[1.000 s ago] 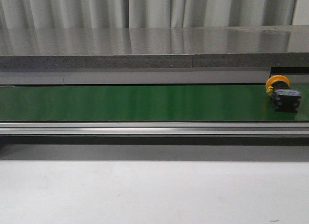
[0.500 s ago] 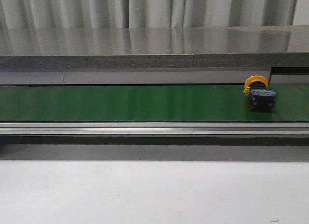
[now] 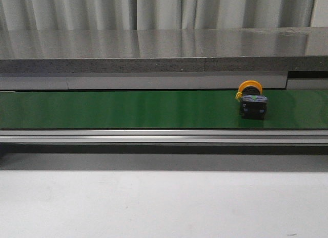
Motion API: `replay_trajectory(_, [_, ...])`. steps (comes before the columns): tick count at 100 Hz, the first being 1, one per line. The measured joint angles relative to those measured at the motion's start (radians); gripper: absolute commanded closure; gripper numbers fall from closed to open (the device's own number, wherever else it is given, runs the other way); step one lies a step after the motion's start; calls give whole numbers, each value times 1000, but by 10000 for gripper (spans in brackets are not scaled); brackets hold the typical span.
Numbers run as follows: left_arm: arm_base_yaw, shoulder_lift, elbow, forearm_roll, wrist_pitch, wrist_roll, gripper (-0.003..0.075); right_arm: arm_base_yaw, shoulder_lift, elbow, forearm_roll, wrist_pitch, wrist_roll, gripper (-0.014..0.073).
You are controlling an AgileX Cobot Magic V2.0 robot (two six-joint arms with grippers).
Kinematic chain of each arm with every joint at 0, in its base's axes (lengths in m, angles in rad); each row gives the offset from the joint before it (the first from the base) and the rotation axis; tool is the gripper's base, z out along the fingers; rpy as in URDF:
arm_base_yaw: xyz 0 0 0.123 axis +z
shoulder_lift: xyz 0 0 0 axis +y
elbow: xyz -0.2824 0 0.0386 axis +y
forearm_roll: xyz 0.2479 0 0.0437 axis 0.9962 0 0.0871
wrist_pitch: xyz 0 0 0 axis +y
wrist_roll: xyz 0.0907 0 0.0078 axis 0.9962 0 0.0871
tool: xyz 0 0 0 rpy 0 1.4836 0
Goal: Move button from right to left
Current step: 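Let the belt carry the button toward the left gripper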
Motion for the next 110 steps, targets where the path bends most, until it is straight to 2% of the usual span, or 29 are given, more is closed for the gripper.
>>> replay_trajectory(84, [0,0,-8,-17,-24,0,715,0,0,0,1,0,0,662])
replay_trajectory(100, [0,74,-101,-63,33,0,715,0,0,0,1,0,0,662])
replay_trajectory(110, [0,174,-198,-72,115,0,715,0,0,0,1,0,0,662])
